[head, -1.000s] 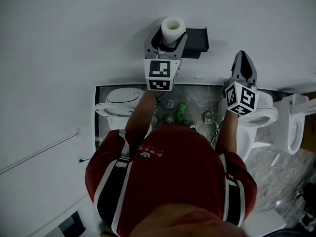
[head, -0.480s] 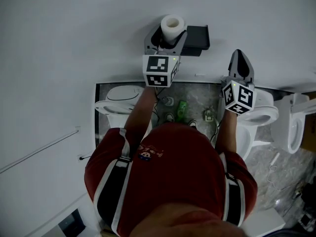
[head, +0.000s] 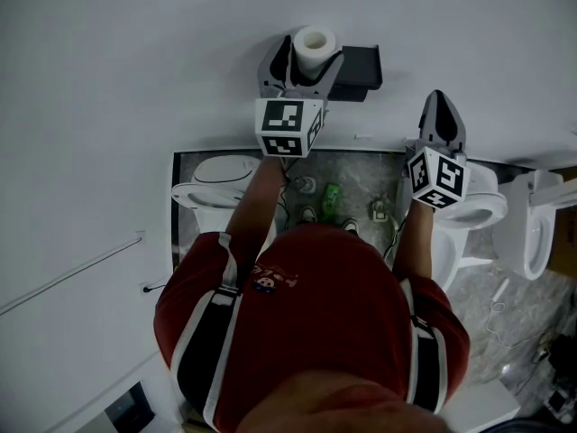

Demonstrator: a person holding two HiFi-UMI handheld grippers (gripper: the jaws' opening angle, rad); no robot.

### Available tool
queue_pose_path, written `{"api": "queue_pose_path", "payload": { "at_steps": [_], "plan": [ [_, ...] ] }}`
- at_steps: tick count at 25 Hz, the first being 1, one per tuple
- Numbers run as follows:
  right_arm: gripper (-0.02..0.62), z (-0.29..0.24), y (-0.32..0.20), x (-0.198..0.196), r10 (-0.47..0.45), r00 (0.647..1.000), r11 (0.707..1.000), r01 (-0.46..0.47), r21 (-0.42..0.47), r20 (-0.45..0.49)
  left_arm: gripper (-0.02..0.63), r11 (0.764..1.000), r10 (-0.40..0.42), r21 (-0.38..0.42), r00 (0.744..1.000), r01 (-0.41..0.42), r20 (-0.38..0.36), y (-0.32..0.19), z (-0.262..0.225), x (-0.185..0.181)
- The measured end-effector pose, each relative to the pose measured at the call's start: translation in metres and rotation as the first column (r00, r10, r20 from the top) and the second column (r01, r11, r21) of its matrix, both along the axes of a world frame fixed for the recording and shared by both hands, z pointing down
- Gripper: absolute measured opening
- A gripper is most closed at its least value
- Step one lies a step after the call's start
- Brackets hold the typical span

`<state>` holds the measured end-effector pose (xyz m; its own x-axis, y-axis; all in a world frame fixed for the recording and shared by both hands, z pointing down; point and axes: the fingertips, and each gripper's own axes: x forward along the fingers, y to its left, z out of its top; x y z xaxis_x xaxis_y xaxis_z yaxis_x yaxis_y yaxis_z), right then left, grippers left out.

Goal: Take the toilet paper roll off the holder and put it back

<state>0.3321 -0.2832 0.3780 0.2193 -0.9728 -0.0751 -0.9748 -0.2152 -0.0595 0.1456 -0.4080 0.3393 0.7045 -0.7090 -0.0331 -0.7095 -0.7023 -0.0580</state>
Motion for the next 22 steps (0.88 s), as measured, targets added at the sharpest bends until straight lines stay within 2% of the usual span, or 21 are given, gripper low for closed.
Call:
{"api": "queue_pose_path", "payload": {
  "at_steps": [7,16,22],
  "plan": [
    [0.008,-0.003,-0.002,-0.005,-0.015,1.000,1.000,0.015,0.004,-0.004,0.391,0.999,-0.025,0.046,0.999,0.026,-0.019,0.006,-0.020,-0.013],
    [0.008,-0.003,-0.011,-0.021,-0.060,0.998,0.998,0.060,0.004,-0.006,0.391,0.992,-0.098,0.066,0.990,0.106,-0.106,0.012,-0.042,-0.059],
    [0.008,-0.006,-0.021,-0.041,-0.111,0.994,0.994,0.111,0.006,-0.009,0.391,0.986,-0.151,0.055,0.984,0.156,-0.096,0.015,-0.037,-0.084]
  ]
}}
